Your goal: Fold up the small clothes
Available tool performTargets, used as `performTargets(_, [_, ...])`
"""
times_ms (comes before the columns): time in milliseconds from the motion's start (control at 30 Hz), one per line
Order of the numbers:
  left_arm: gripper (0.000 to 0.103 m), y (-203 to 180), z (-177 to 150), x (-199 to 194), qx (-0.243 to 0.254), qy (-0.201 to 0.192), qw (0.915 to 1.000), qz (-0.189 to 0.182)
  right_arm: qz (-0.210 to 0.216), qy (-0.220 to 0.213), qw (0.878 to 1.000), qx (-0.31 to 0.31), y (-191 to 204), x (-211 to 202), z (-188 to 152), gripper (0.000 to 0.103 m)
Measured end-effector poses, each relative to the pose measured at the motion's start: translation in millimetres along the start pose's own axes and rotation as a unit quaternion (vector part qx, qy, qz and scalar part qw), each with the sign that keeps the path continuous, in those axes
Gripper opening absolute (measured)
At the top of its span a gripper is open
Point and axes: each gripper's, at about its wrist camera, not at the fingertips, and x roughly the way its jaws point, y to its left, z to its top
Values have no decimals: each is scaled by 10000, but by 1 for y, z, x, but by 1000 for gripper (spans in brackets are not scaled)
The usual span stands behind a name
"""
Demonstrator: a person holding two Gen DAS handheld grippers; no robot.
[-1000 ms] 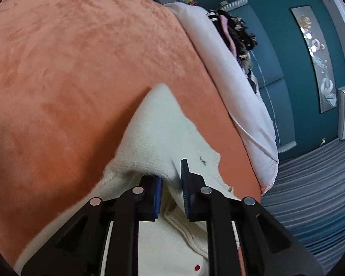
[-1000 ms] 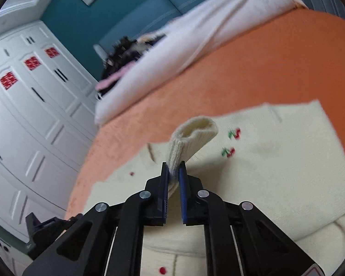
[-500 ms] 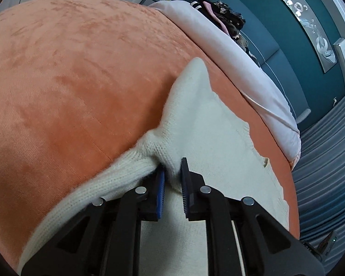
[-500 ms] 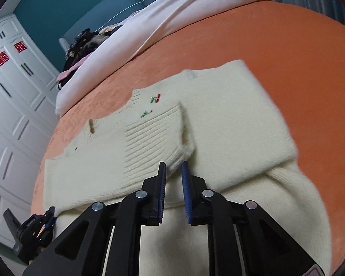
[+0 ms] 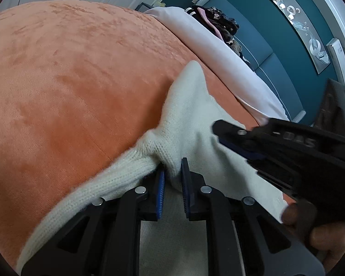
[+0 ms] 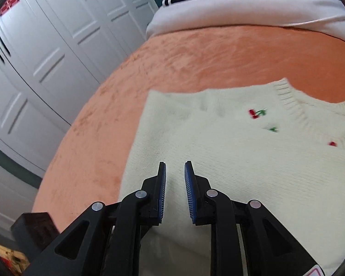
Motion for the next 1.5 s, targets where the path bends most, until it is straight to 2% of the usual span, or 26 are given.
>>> performTargets(67, [14,0,-2,-1,4,-9,10000,-25,-327,90,9994,-115,-8,14,0,1])
performTargets(167, [14,0,-4,-2,24,-32,10000,-63,-82,-196,9995,235,-59,-9,-6,0])
performTargets(233, [14,0,-5,-3,51,-54,10000,-63,-346,-529,9955,705,-113,-46,-22,0])
performTargets(333, [14,-1,-7,-4,82,-77,9999,-62,-695,-948,9787,1681,-208,-104,-60,0])
performTargets(433, [15,-3,-8,-5,128,-83,9999,-10,-1091,-1198,9613,2229,-265,-156,-97,0])
performTargets(467, [15,-3,-9,-5,133,-85,9999,0,-1220,-1262,9579,2271,-271,-171,-106,6])
performTargets(500, [15,-4,-9,-6,137,-91,9999,12,-1404,-1335,9539,2294,-272,-185,-113,20])
performTargets(533, [15,-4,-9,-6,145,-96,9998,22,-1603,-1380,9492,2330,-272,-193,-119,45])
performTargets(567, [15,-5,-9,-6,153,-100,9998,32,-1601,-1451,9482,2328,-272,-198,-121,57])
performTargets(600, [15,-5,-10,-7,153,-102,9998,33,-1451,-1489,9506,2305,-270,-197,-124,59])
performTargets(700, [15,-5,-9,-6,152,-98,9998,35,-1262,-1251,9602,2154,-257,-177,-120,58])
performTargets(733, [15,-5,-10,-6,150,-96,9998,37,-1370,-1190,9629,1998,-250,-170,-116,45])
performTargets(767, [14,-5,-10,-6,151,-97,9998,39,-1468,-1158,9649,1843,-240,-165,-112,19])
performTargets(800, [14,-5,-10,-6,150,-96,9998,40,-1520,-1131,9665,1731,-233,-164,-107,12])
performTargets(867, [14,-5,-9,-7,151,-102,9998,33,-1204,-1626,9634,1759,-222,-184,-103,9])
performTargets(933, [15,-6,-10,-6,171,-111,9998,32,-1200,-2033,9545,1823,-224,-203,-105,7])
performTargets(967, [15,-6,-10,-6,180,-112,9998,36,-1247,-1955,9536,1921,-234,-199,-107,7])
performTargets(1033, [15,-7,-10,-5,203,-105,9997,66,-1373,-1172,9569,2273,-267,-161,-118,2])
performTargets(1067, [15,-7,-9,-4,201,-96,9997,77,-1275,-1372,9567,2229,-271,-160,-125,3])
performTargets(1233, [17,-14,0,-8,220,191,9992,257,-1283,-1380,9482,2558,-252,-206,-126,18])
performTargets(1267, [21,-16,2,-14,219,312,9989,269,-1284,-1435,9485,2516,-244,-220,-134,25])
performTargets(1300, [36,-16,3,-25,224,390,9985,312,-1272,-1449,9496,2473,-235,-236,-147,31])
performTargets(1333, [45,-16,3,-40,244,429,9979,410,-1278,-1426,9509,2430,-227,-251,-163,49])
performTargets(1367, [68,-14,2,-57,252,426,9975,512,-1318,-1381,9521,2388,-219,-263,-176,57])
performTargets(1400, [86,-10,-1,-76,236,419,9971,586,-1391,-1321,9537,2316,-211,-277,-197,58])
performTargets(1500, [92,12,-14,-137,187,490,9964,661,-1731,-1003,9566,2120,-195,-312,-268,65])
